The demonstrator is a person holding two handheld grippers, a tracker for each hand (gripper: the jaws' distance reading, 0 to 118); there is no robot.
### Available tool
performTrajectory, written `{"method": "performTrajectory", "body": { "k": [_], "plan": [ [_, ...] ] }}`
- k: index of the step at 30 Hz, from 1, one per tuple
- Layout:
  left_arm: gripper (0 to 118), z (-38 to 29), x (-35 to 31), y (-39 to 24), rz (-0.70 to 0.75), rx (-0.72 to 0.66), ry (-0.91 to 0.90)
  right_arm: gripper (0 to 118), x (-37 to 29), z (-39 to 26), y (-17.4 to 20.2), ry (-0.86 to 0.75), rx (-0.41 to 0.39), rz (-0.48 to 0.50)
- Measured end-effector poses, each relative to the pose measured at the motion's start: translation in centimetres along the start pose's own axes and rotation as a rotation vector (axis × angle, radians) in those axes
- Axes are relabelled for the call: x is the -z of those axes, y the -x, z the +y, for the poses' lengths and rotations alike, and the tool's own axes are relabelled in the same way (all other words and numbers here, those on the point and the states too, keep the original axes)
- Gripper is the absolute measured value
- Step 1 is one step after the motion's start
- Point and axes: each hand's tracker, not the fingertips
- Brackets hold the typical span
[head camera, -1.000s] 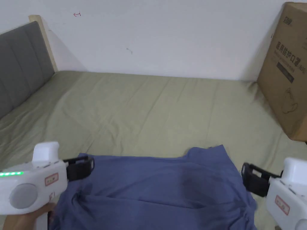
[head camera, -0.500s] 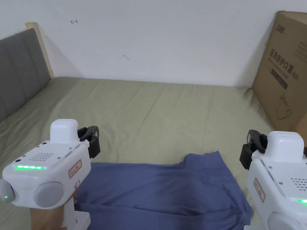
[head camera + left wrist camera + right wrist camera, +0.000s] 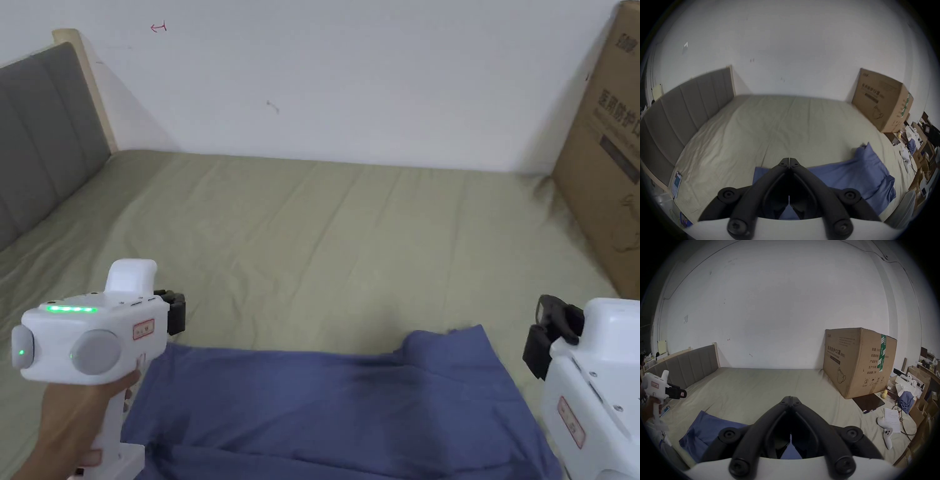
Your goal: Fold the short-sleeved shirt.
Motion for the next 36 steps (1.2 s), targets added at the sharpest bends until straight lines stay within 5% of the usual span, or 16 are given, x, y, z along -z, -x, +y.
{"method": "performTrajectory", "body": {
  "k": [4,5,6,7,9,15,17,19,21,23,26,27,29,30,31,36],
  "plan": [
    [10,0.7,5.5,2.9,0.018,-0.068,0.140,0,2.4,-0.8,0.0,0.044,0.008,0.001],
    [30,0.6,7.0,3.5,0.024,-0.089,0.175,0,3.1,-1.2,0.0,0.052,0.016,0.009],
    [73,0.6,8.0,3.7,0.038,-0.099,0.224,0,3.6,-1.4,-0.1,0.062,0.019,0.009],
    [100,0.4,9.5,4.2,0.052,-0.117,0.290,0,4.2,-1.7,-0.1,0.080,0.017,0.007],
    [109,-0.3,11.8,5.1,0.048,-0.111,0.334,0,5.1,-2.3,-0.2,0.102,0.016,0.001],
    [103,-2.4,17.6,7.2,0.134,-0.085,0.448,0,7.6,-3.8,-1.1,0.164,0.032,-0.025],
    [83,-2.8,18.8,7.0,0.153,-0.063,0.463,0,8.2,-4.3,-1.4,0.181,0.028,-0.035],
    [40,-3.5,19.6,6.8,0.146,-0.045,0.463,0,8.6,-4.7,-1.5,0.196,0.027,-0.040],
    [27,-4.3,19.8,6.1,0.138,-0.023,0.459,0,9.1,-5.0,-1.8,0.211,0.028,-0.044],
    [2,-4.4,19.4,5.6,0.152,0.031,0.418,0,9.7,-5.2,-2.2,0.228,0.035,-0.049],
    [2,-4.1,18.1,4.8,0.133,0.028,0.367,0,12.1,-5.6,-3.4,0.281,0.064,-0.045],
    [2,-3.8,17.3,4.7,0.119,0.025,0.333,9,13.5,-5.9,-4.0,0.307,0.072,-0.047],
    [2,-3.2,15.6,4.3,0.081,-0.017,0.273,51,16.2,-6.5,-5.1,0.390,0.088,-0.052],
    [2,-3.4,14.5,4.5,0.072,-0.021,0.244,80,17.6,-7.0,-5.5,0.425,0.083,-0.050],
    [2,-3.1,13.5,4.3,0.059,-0.018,0.216,94,19.5,-7.6,-6.2,0.480,0.089,-0.046],
    [2,-2.3,9.9,3.3,0.035,-0.003,0.173,100,26.2,-11.5,-7.0,0.675,0.103,-0.051]
  ]
}}
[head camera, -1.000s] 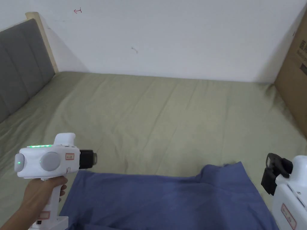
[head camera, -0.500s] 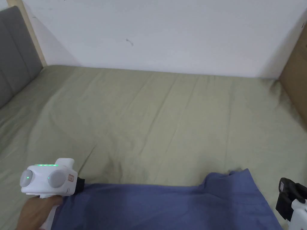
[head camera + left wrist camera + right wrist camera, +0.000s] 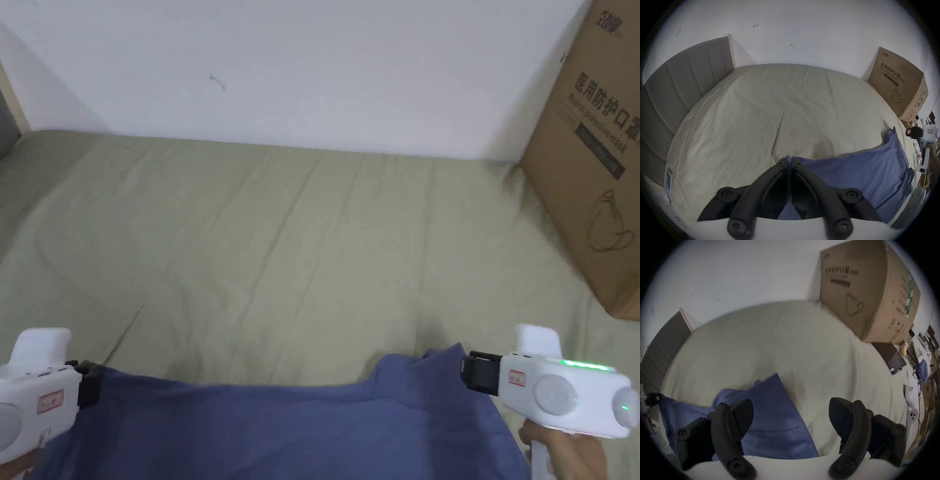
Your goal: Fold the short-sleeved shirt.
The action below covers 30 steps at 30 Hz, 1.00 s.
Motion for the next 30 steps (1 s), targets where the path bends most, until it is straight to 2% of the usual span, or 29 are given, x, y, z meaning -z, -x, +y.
{"method": "performTrajectory", "body": {
  "k": [2,4,6,8,9,10,11,13,16,24,30],
  "plan": [
    [2,0.0,-0.6,0.0,0.000,0.004,-0.008,100,2.4,-0.4,0.4,0.054,-0.036,-0.021],
    [2,0.0,-0.8,0.1,-0.001,0.001,-0.010,94,4.0,-0.9,0.9,0.095,-0.076,-0.045],
    [2,-0.1,-0.9,0.4,-0.004,-0.006,-0.008,81,5.1,-1.7,1.4,0.133,-0.107,-0.047],
    [2,-0.4,-1.2,0.5,-0.006,-0.017,-0.006,66,5.1,-2.4,1.4,0.113,-0.077,-0.025],
    [2,-0.5,-1.3,0.5,-0.005,-0.019,-0.004,53,4.5,-2.4,1.4,0.082,-0.059,-0.028],
    [2,-0.6,-1.3,0.6,-0.002,-0.023,-0.004,30,4.1,-2.5,1.4,0.081,-0.061,-0.021],
    [2,-0.8,-1.5,0.8,-0.004,-0.028,-0.003,0,3.2,-2.5,1.7,0.075,-0.078,-0.017],
    [2,-1.0,-1.9,1.0,-0.006,-0.049,0.000,0,1.8,-2.9,1.8,0.041,-0.098,-0.009],
    [2,-1.3,-2.8,1.4,-0.012,-0.090,-0.014,0,-2.1,-2.9,1.3,-0.045,-0.069,0.025],
    [2,-2.8,-7.8,3.3,-0.013,-0.177,-0.048,0,-16.1,-5.6,-0.9,-0.225,-0.042,0.149],
    [2,-6.8,-11.6,4.0,-0.013,-0.173,-0.030,0,-21.5,-11.5,-2.2,-0.230,-0.034,0.200]
  ]
}}
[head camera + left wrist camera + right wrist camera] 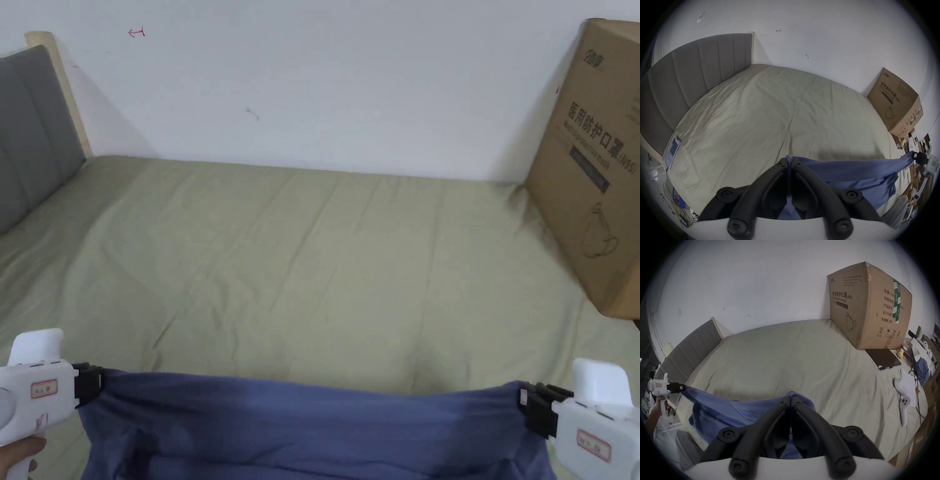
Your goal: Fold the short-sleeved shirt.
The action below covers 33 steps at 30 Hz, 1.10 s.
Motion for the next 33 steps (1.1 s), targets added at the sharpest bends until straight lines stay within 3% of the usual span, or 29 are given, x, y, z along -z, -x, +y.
{"method": "performTrajectory", "body": {
  "k": [11,20,21,23,24,25,33],
  "plan": [
    [2,-10.3,-0.1,2.3,0.050,0.021,0.169,0,-0.6,-11.9,-1.1,0.190,0.108,-0.072],
    [6,-13.1,2.1,2.9,0.097,0.054,0.191,1,1.5,-14.5,-1.3,0.257,0.125,-0.124],
    [24,-12.9,1.9,2.9,0.110,0.054,0.181,16,1.0,-14.1,-1.2,0.250,0.120,-0.124],
    [76,-12.0,1.1,3.2,0.079,0.008,0.179,61,0.0,-12.9,-0.9,0.232,0.118,-0.126],
    [86,-11.4,0.4,2.5,0.036,-0.024,0.166,90,-0.4,-12.1,-0.7,0.222,0.110,-0.128],
    [86,-10.8,-0.4,2.4,0.003,-0.036,0.153,101,-1.1,-11.3,-0.5,0.206,0.101,-0.124],
    [90,-2.6,-9.1,-4.8,-0.095,0.062,-0.211,103,-7.5,-1.3,3.8,-0.213,-0.012,-0.077]
  ]
}}
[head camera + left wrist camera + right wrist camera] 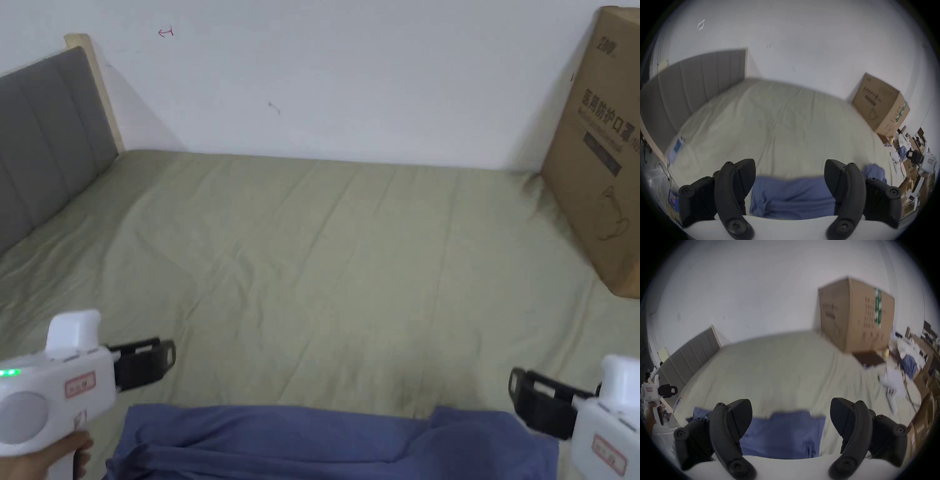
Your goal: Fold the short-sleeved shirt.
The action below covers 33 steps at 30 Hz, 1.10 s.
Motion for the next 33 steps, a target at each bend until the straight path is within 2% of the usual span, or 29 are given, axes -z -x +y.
{"method": "performTrajectory", "body": {
  "k": [5,10,11,12,13,14,15,16,17,19,27,33],
  "plan": [
    [93,4.2,-2.7,-4.6,0.012,0.083,-0.210,103,-2.2,4.1,3.0,-0.223,-0.050,-0.032],
    [93,5.2,-3.5,-7.2,-0.069,0.091,-0.347,103,-3.1,5.3,5.5,-0.360,-0.099,-0.090],
    [91,5.2,-3.4,-7.3,-0.071,0.112,-0.359,103,-3.2,5.4,5.8,-0.372,-0.106,-0.097],
    [80,5.0,-3.5,-7.8,-0.062,0.115,-0.381,102,-3.2,5.5,6.1,-0.372,-0.106,-0.100],
    [63,4.7,-3.7,-8.1,-0.072,0.115,-0.420,96,-3.2,5.5,6.3,-0.380,-0.111,-0.104],
    [39,4.4,-3.9,-8.4,-0.095,0.116,-0.445,83,-3.3,5.4,6.4,-0.391,-0.114,-0.106],
    [3,4.3,-3.6,-7.9,-0.095,0.102,-0.453,47,-3.4,5.3,6.6,-0.401,-0.118,-0.111],
    [0,4.1,-3.5,-8.1,-0.096,0.096,-0.456,15,-3.2,5.4,6.7,-0.398,-0.120,-0.116],
    [0,3.8,-3.5,-8.3,-0.116,0.095,-0.465,0,-3.1,5.5,6.7,-0.390,-0.120,-0.118],
    [0,3.6,-3.3,-8.0,-0.153,0.092,-0.441,0,-3.1,5.2,6.6,-0.393,-0.113,-0.121],
    [0,3.3,-2.4,-6.7,-0.113,0.094,-0.388,0,-2.8,5.2,6.7,-0.379,-0.121,-0.105],
    [0,2.6,1.0,0.1,-0.180,-0.065,-0.102,0,-1.7,5.0,7.3,-0.352,-0.137,-0.092]
  ]
}}
